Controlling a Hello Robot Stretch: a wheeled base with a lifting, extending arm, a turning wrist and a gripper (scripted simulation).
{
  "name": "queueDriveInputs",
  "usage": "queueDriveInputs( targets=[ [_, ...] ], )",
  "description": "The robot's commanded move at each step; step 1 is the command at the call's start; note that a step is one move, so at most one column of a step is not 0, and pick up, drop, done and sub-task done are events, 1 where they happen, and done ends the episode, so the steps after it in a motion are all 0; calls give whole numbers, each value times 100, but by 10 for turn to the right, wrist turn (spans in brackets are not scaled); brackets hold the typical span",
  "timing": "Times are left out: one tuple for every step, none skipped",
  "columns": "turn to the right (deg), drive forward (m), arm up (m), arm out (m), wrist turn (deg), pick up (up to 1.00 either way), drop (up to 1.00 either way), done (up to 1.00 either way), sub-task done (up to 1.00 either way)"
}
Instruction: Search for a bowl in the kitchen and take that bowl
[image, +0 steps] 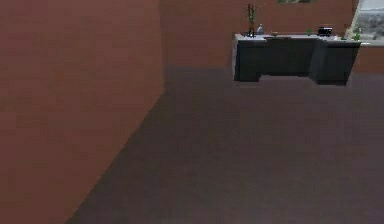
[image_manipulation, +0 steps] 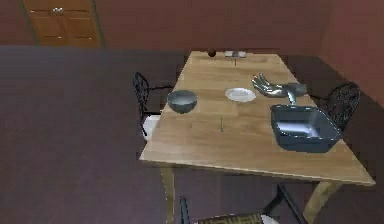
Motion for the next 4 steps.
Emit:
queueDriveInputs(
  targets=[
    [450,0,0,0,0,0,0,0,0],
    [30,0,0,0,0,0,0,0,0],
    [0,45,0,0,0,0,0,0,0],
    [-240,0,0,0,0,0,0,0,0]
  ],
)
